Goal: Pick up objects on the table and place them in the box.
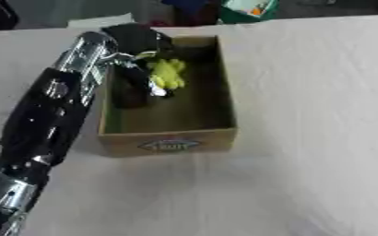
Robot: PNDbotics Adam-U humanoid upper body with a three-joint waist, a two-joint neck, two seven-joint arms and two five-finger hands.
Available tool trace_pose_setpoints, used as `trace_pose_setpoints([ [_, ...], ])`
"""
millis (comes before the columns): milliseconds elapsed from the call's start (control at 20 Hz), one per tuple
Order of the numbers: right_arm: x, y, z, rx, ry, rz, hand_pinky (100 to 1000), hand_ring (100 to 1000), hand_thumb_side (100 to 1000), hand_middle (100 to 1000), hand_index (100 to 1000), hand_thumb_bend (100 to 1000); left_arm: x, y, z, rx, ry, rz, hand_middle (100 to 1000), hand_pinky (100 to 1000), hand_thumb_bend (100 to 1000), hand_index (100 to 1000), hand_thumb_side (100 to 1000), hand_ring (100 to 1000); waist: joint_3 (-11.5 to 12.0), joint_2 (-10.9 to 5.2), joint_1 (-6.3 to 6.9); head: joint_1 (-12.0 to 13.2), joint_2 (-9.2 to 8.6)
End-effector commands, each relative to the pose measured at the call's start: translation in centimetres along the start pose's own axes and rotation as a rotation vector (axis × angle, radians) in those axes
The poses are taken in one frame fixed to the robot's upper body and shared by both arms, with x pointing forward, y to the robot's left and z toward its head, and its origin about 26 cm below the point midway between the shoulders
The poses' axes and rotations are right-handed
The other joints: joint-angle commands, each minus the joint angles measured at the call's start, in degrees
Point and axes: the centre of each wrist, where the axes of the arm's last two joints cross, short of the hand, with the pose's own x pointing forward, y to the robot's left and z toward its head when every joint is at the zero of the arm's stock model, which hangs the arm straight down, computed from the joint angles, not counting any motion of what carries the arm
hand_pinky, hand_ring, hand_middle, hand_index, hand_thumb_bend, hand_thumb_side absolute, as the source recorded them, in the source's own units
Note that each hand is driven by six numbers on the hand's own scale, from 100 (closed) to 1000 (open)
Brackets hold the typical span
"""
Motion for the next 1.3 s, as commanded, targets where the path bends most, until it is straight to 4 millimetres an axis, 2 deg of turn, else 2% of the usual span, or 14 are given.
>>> trace_pose_setpoints([
  [50, 0.8, -0.5, -0.2, -0.007, -0.029, 0.012, 873, 804, 534, 603, 845, 100, -0.8, 3.1, 1.9, 0.196, 0.043, -0.018, 767, 557, 361, 938, 910, 774, 0.6, -1.85, -0.24, -0.9, 0.74],
  [200, 0.8, -0.8, -0.1, -0.020, -0.030, 0.021, 872, 803, 537, 604, 844, 100, -0.5, 3.7, 3.0, 0.329, 0.065, 0.033, 760, 551, 349, 935, 909, 767, 1.2, -2.24, -0.34, -1.6, 1.02],
  [350, 0.7, -0.8, -0.1, -0.023, -0.030, 0.022, 872, 803, 537, 604, 844, 100, -0.3, 4.0, 3.2, 0.352, 0.068, 0.053, 760, 551, 349, 935, 909, 767, 1.3, -2.29, -0.35, -1.7, 1.05],
  [400, 0.7, -1.0, 0.0, -0.031, -0.030, 0.027, 870, 802, 545, 606, 843, 100, -0.3, 3.9, 3.3, 0.361, 0.073, 0.062, 704, 498, 271, 897, 899, 718, 1.6, -2.59, -0.57, -2.6, 1.14],
  [450, 0.7, -1.3, 0.2, -0.047, -0.028, 0.036, 870, 802, 546, 606, 843, 100, -0.3, 3.9, 3.7, 0.384, 0.085, 0.081, 670, 481, 142, 885, 877, 696, 2.3, -3.02, -0.88, -3.7, 1.42],
  [500, 0.7, -1.6, 0.4, -0.064, -0.025, 0.045, 870, 802, 546, 607, 843, 100, -0.3, 3.8, 4.1, 0.415, 0.103, 0.104, 642, 470, 100, 879, 865, 680, 3.2, -3.41, -1.18, -4.7, 1.73],
  [550, 0.7, -1.8, 0.5, -0.075, -0.023, 0.053, 869, 801, 552, 607, 843, 100, -0.5, 3.9, 4.7, 0.450, 0.125, 0.125, 614, 459, 100, 865, 845, 659, 3.8, -3.66, -1.38, -5.4, 1.86],
  [850, 0.6, -3.0, 1.2, -0.131, -0.016, 0.101, 868, 801, 555, 608, 843, 100, -1.2, 2.8, 9.4, 0.638, 0.287, 0.248, 584, 423, 100, 845, 813, 627, 6.7, -4.60, -2.01, -8.6, 2.47],
  [1100, 0.6, -3.7, 1.8, -0.165, -0.009, 0.133, 868, 800, 554, 608, 842, 100, 0.1, 1.7, 12.1, 0.750, 0.367, 0.331, 569, 414, 100, 833, 765, 606, 8.1, -5.10, -2.16, -9.9, 3.18],
  [1300, 0.6, -4.1, 2.1, -0.186, -0.006, 0.158, 867, 800, 561, 609, 841, 100, 1.8, 1.0, 13.5, 0.836, 0.396, 0.406, 561, 404, 100, 819, 691, 583, 9.0, -5.35, -2.37, -10.3, 3.55],
])
